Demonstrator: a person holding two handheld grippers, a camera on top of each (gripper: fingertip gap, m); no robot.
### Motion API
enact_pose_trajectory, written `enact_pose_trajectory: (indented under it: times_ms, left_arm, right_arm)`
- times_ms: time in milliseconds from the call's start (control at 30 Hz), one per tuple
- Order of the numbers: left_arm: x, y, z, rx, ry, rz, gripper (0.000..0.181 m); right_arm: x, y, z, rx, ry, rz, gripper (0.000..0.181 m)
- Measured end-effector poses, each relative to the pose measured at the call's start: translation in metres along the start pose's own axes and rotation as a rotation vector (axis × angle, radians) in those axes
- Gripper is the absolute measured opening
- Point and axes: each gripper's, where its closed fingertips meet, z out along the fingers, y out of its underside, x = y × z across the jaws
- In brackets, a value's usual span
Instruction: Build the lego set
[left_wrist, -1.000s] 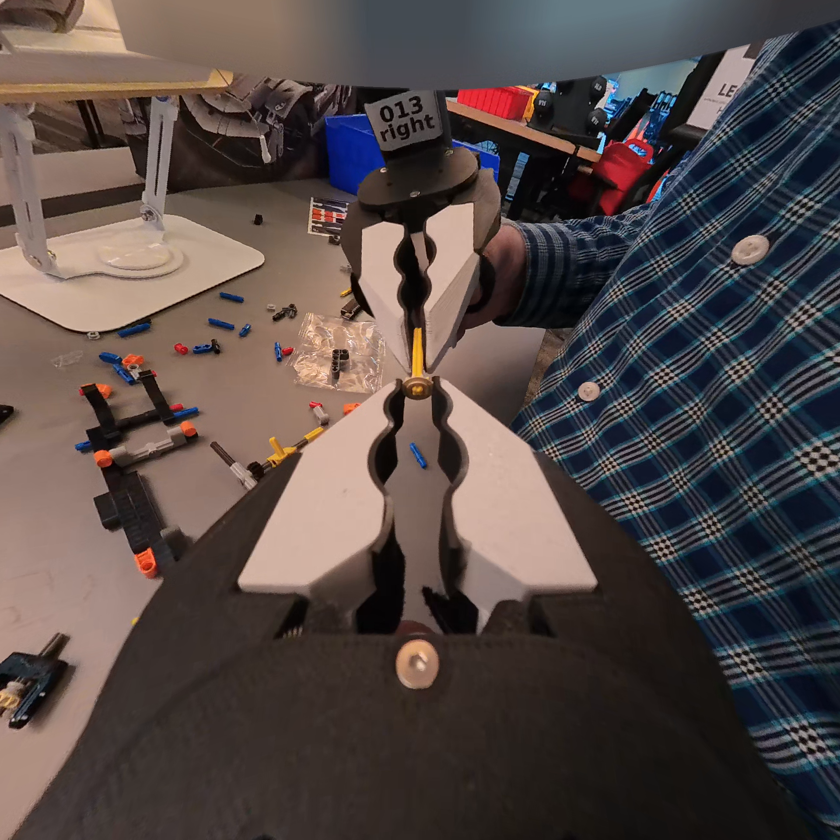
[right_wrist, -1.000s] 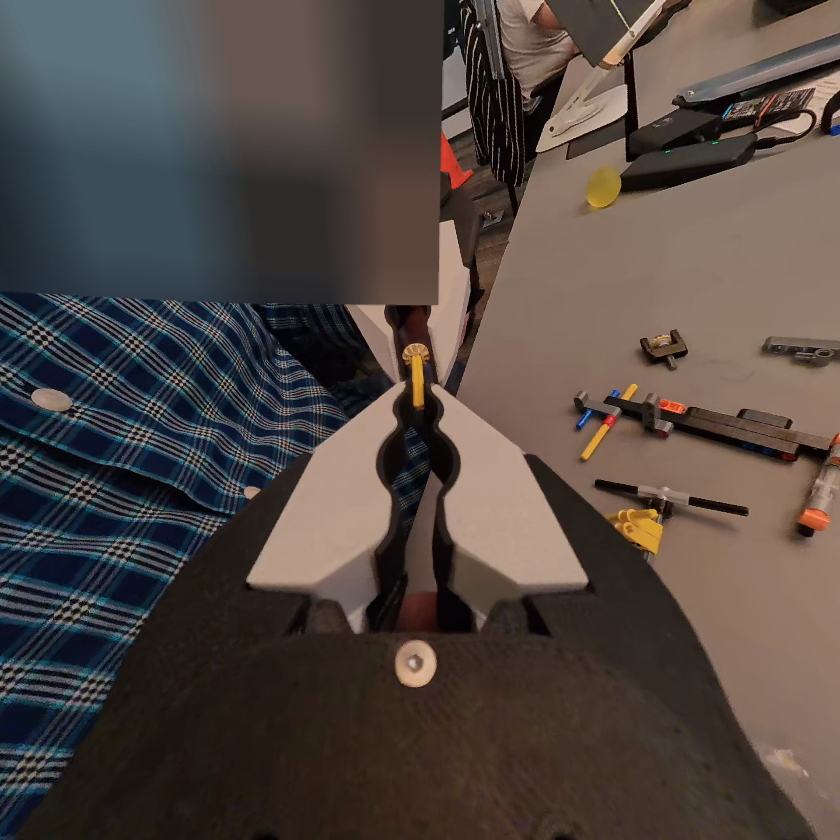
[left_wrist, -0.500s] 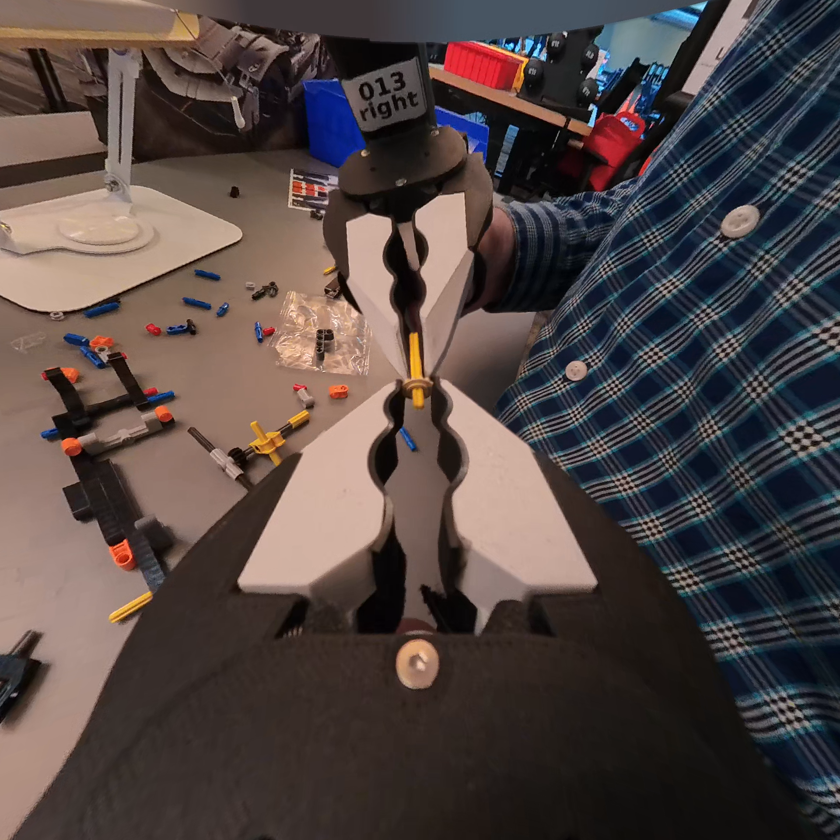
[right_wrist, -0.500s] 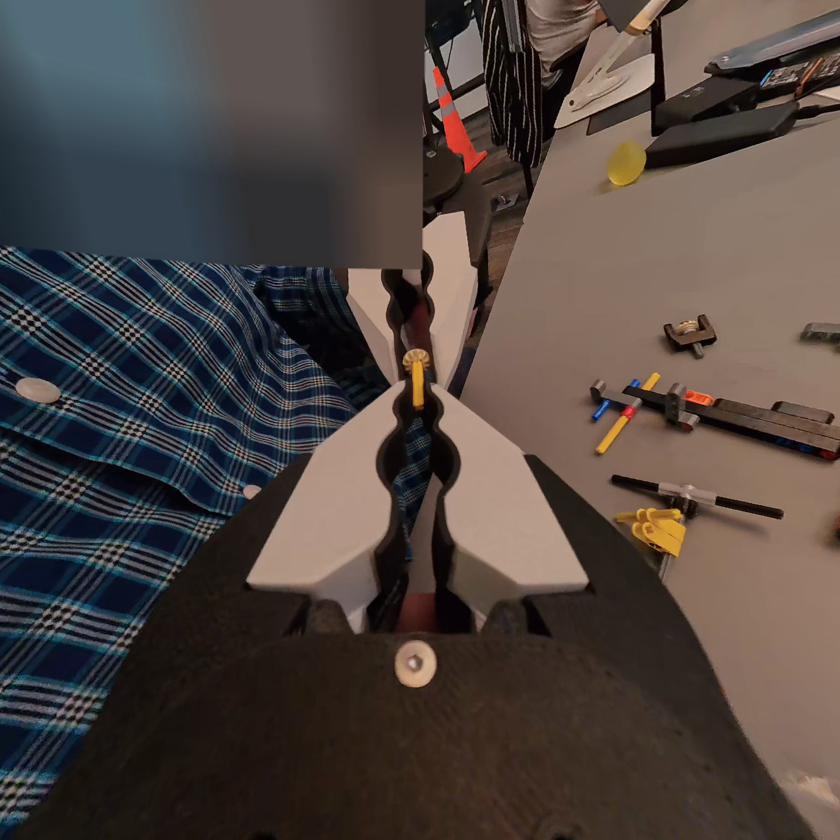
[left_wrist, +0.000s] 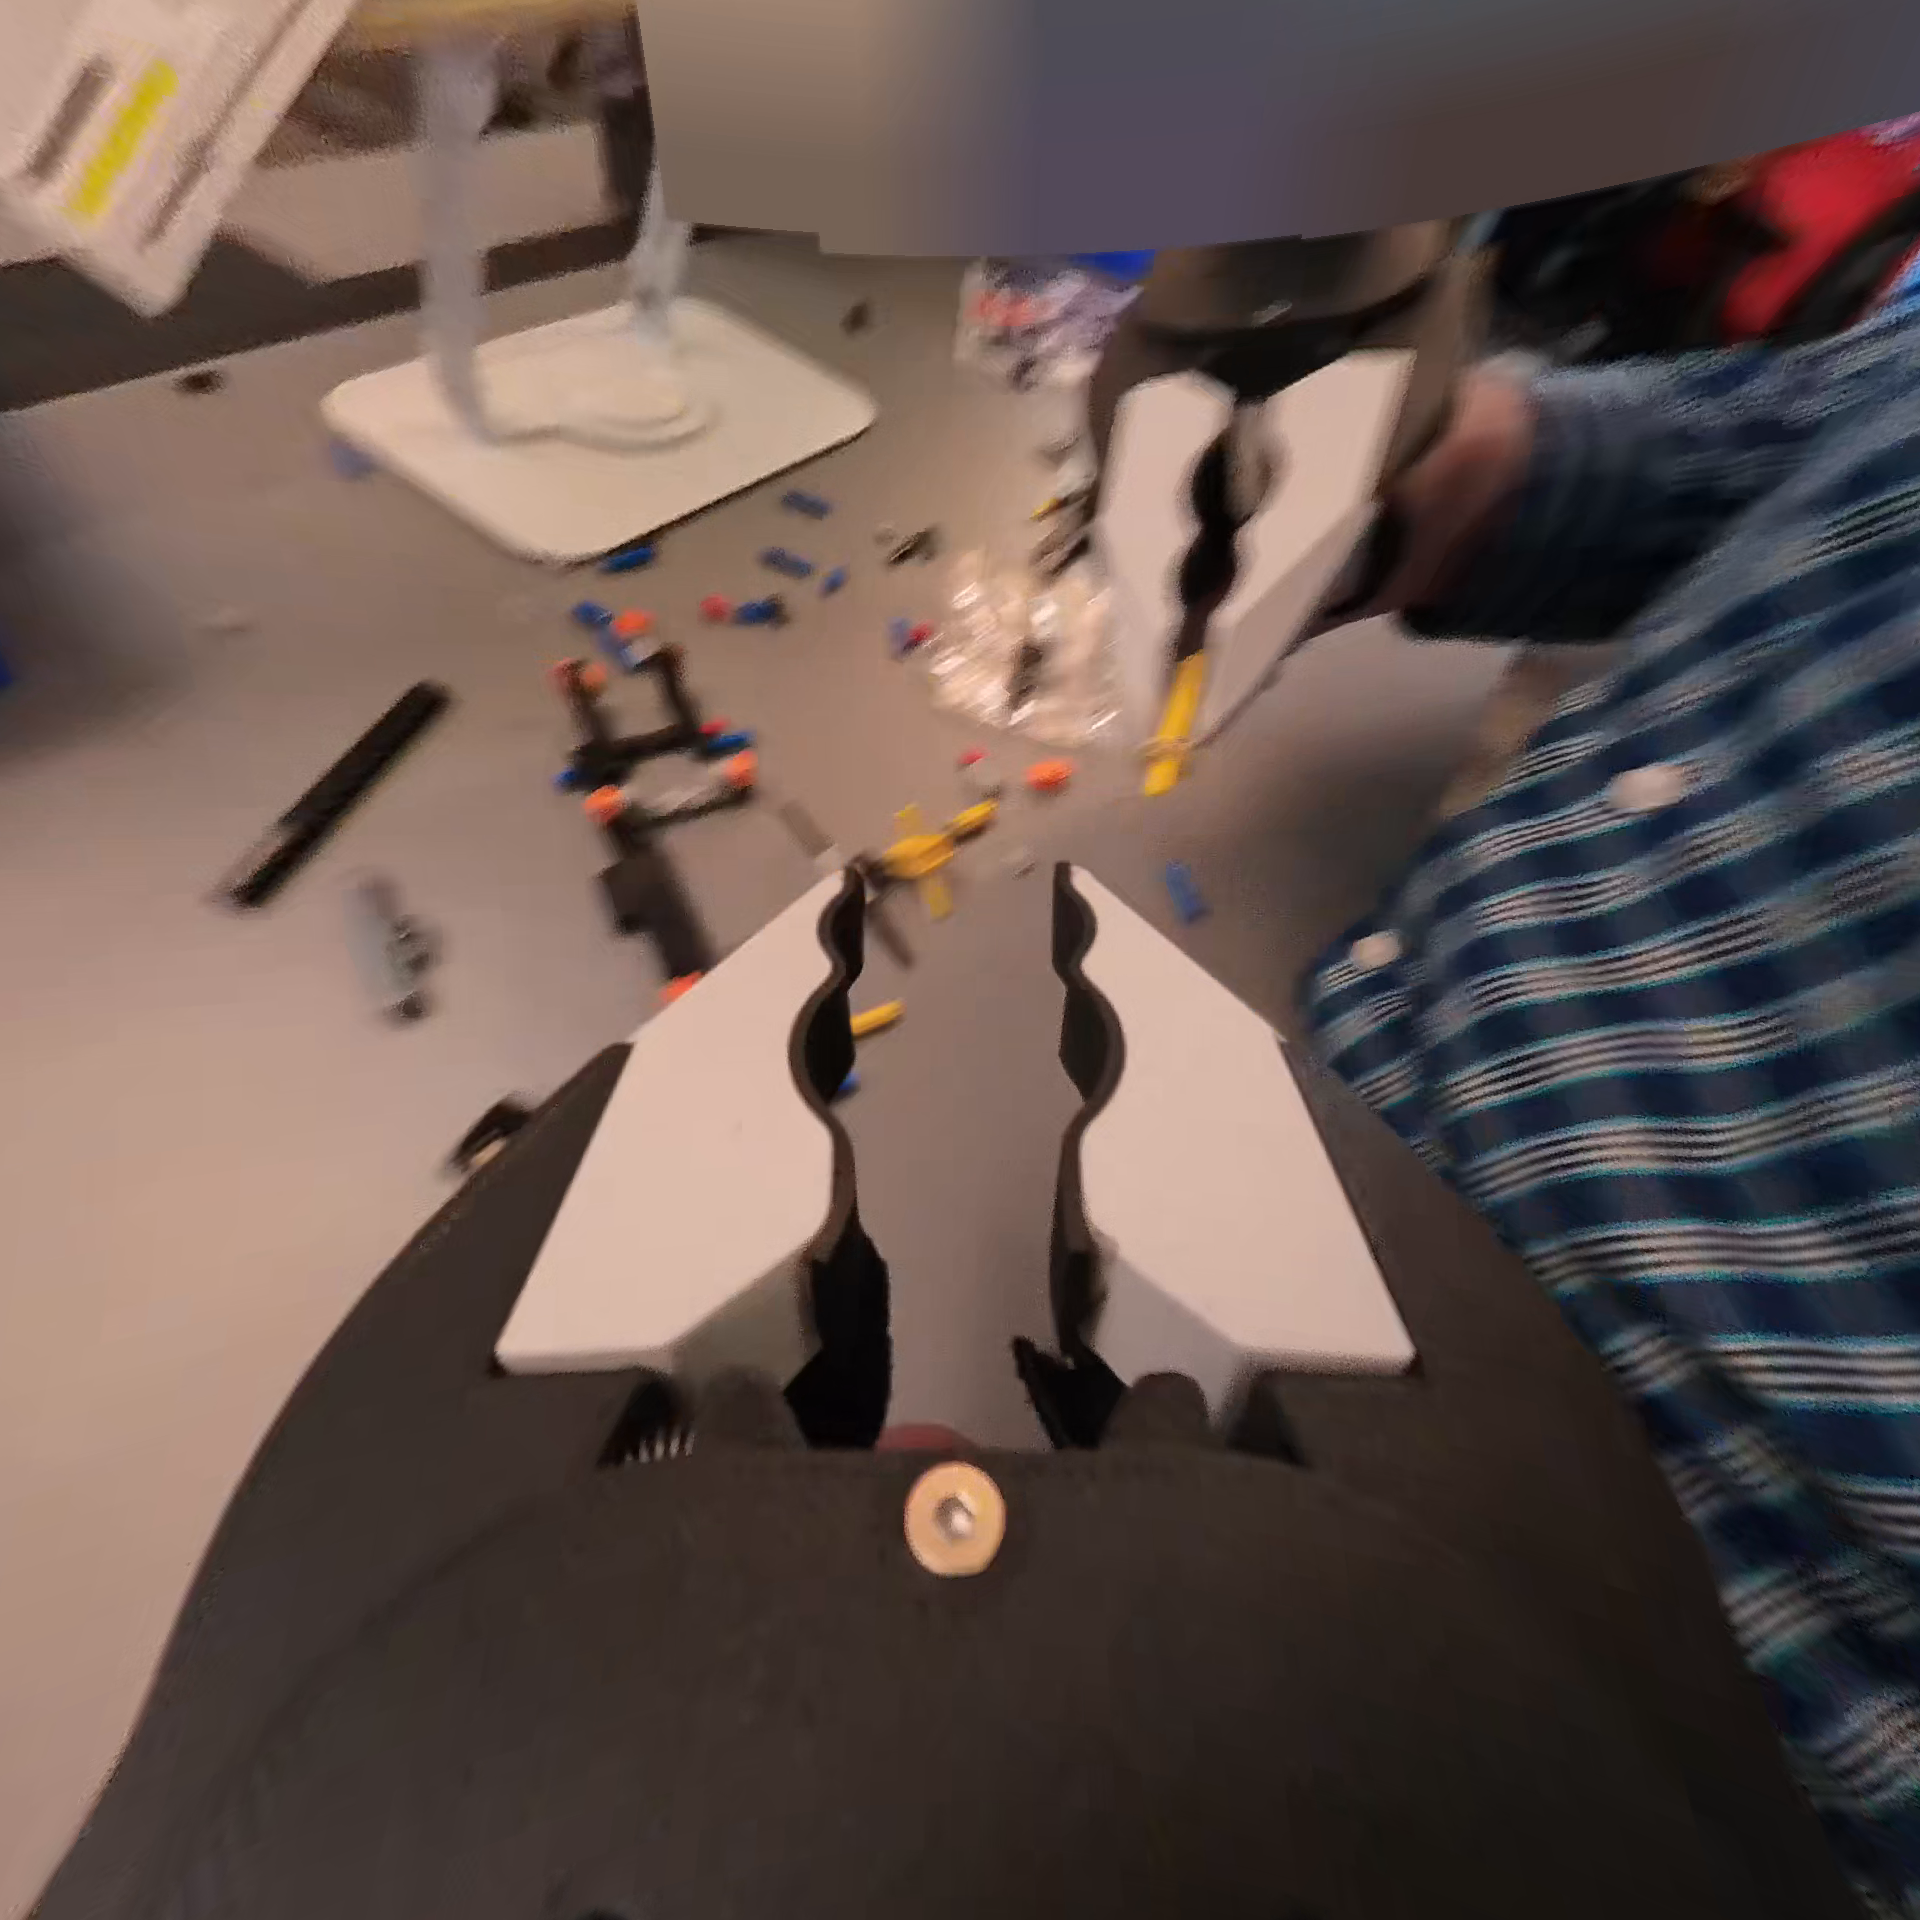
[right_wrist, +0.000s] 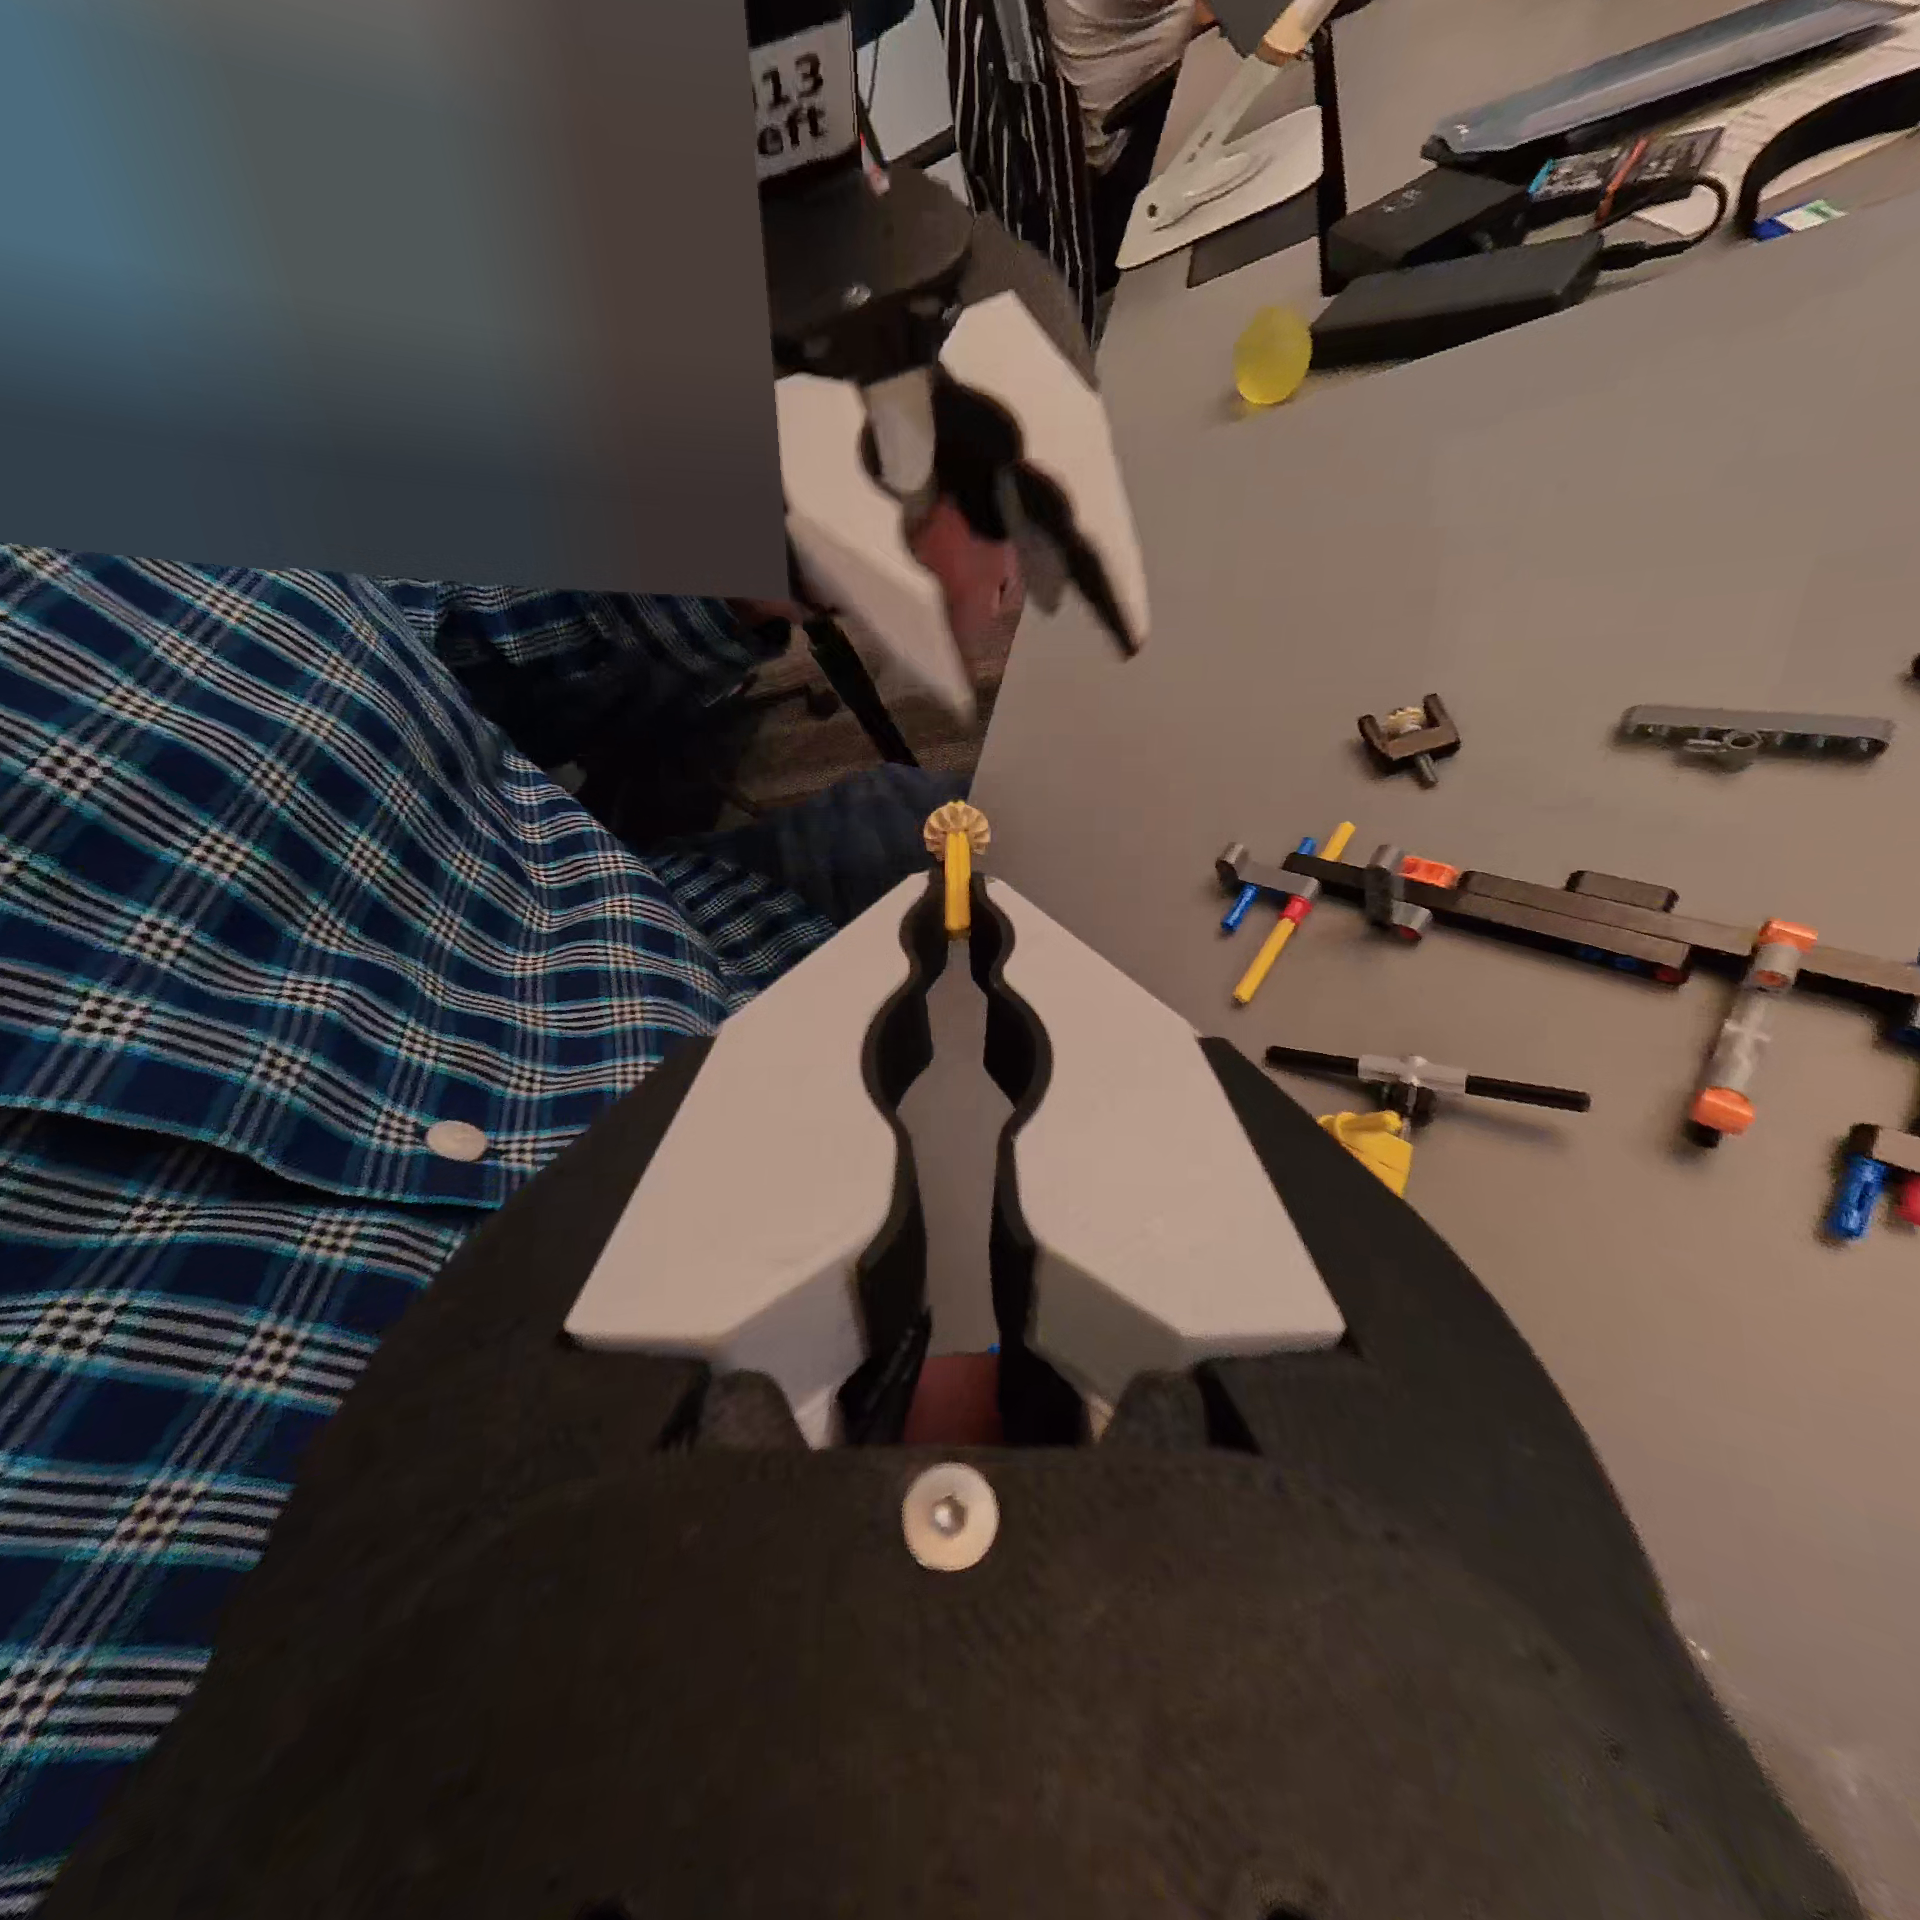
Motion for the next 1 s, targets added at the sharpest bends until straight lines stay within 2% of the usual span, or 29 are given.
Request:
enact_pose_trajectory:
  times_ms: [100,167,233,300,467,667,900,1000]
  left_arm:
    - [-0.05,0.033,-0.01,-0.206,-0.17,0.074,0.047]
    - [-0.077,0.054,-0.013,-0.313,-0.22,0.11,0.055]
    - [-0.1,0.068,-0.012,-0.383,-0.254,0.134,0.061]
    - [-0.112,0.072,-0.008,-0.387,-0.244,0.148,0.061]
    - [-0.126,0.088,0.005,-0.443,-0.181,0.143,0.058]
    - [-0.119,0.096,0.017,-0.437,-0.119,0.144,0.025]
    - [-0.113,0.093,0.022,-0.412,-0.13,0.159,0.024]
    - [-0.111,0.092,0.018,-0.454,-0.139,0.196,0.023]
  right_arm:
    - [0.002,0.002,0.005,-0.014,0.012,0.008,0.002]
    - [0.002,0.003,0.009,-0.021,0.011,0.006,0.002]
    - [0.004,0.002,0.009,-0.015,0.017,0.01,0.002]
    - [0.005,0.0,0.009,-0.01,0.02,0.013,0.001]
    - [0.006,0.001,0.011,-0.007,0.019,0.022,0.001]
    - [0.011,0.002,0.013,-0.001,0.015,0.034,0.001]
    - [0.016,0.004,0.012,0.001,0.026,0.038,0.001]
    - [0.016,0.004,0.011,0.003,0.032,0.04,0.001]
